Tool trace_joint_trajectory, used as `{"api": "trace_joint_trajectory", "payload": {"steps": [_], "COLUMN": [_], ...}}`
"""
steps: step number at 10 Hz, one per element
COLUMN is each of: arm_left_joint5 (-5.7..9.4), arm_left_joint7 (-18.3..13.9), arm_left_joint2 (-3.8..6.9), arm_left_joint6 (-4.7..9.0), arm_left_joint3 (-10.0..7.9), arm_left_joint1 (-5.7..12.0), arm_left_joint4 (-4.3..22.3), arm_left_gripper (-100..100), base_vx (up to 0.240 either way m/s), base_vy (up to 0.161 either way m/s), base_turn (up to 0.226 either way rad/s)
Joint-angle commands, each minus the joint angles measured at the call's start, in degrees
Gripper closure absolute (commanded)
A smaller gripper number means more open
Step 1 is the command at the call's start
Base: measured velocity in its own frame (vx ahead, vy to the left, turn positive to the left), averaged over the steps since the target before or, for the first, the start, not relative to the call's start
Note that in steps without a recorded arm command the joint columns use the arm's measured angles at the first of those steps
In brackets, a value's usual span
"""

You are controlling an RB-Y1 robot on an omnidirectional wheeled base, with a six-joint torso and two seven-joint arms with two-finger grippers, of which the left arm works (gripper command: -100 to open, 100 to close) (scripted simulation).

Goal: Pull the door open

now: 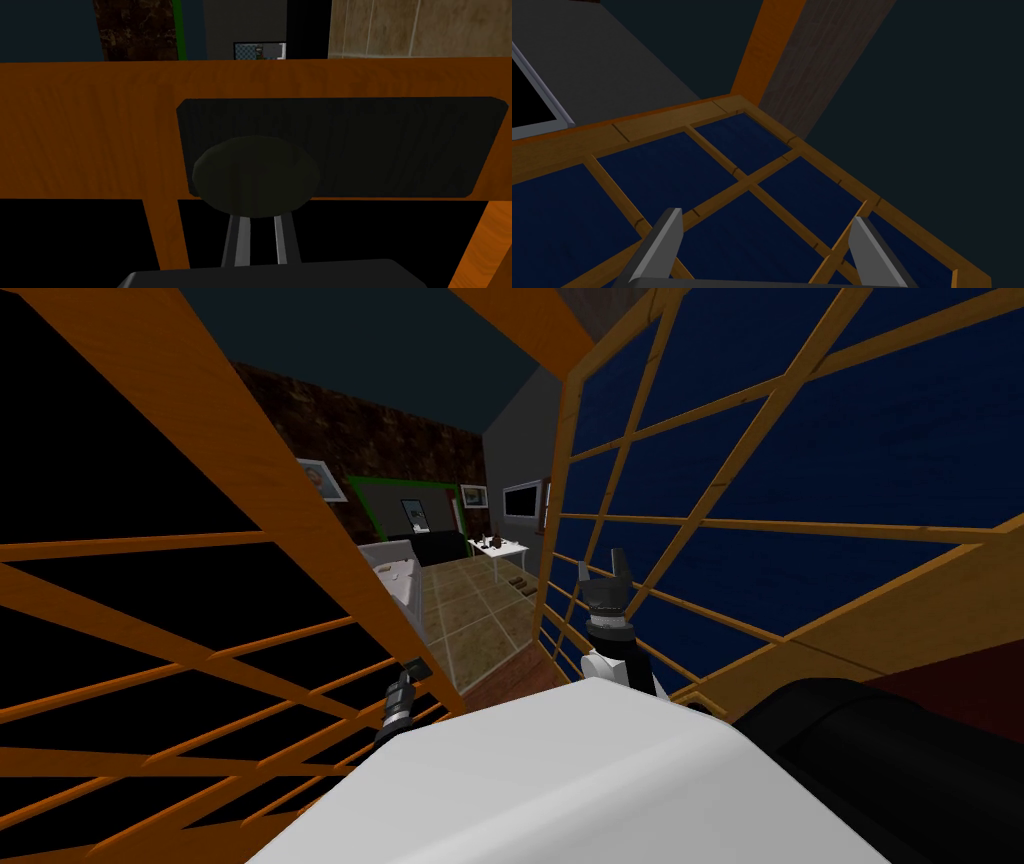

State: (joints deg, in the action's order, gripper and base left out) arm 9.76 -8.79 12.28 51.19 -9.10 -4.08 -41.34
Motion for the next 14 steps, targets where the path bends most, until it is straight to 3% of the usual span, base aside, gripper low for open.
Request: {"api": "trace_joint_trajectory", "payload": {"steps": [1,4,6,7,8,13,14], "arm_left_joint5": [1.04,1.04,3.05,3.05,4.27,7.85,7.85], "arm_left_joint7": [-2.86,-3.69,-7.5,-8.46,-10.03,-17.77,-18.36], "arm_left_joint2": [-0.58,-0.58,-0.01,-0.01,0.68,0.13,0.13], "arm_left_joint6": [0.13,0.13,0.22,0.22,-1.03,-1.24,-1.24], "arm_left_joint3": [2.11,2.11,3.6,3.6,3.02,4.48,4.48], "arm_left_joint1": [1.17,1.17,1.82,1.82,0.52,0.8,0.8], "arm_left_joint4": [-0.08,-0.08,0.69,0.69,-0.12,-0.73,-0.73], "arm_left_gripper": [100,100,100,100,-100,-100,-100], "base_vx": [-0.051,-0.024,-0.028,-0.041,-0.043,-0.06,-0.039], "base_vy": [0.017,0.001,0.007,0.005,0.024,-0.008,-0.028], "base_turn": [-0.021,0.001,-0.032,-0.028,-0.009,-0.043,-0.032]}}
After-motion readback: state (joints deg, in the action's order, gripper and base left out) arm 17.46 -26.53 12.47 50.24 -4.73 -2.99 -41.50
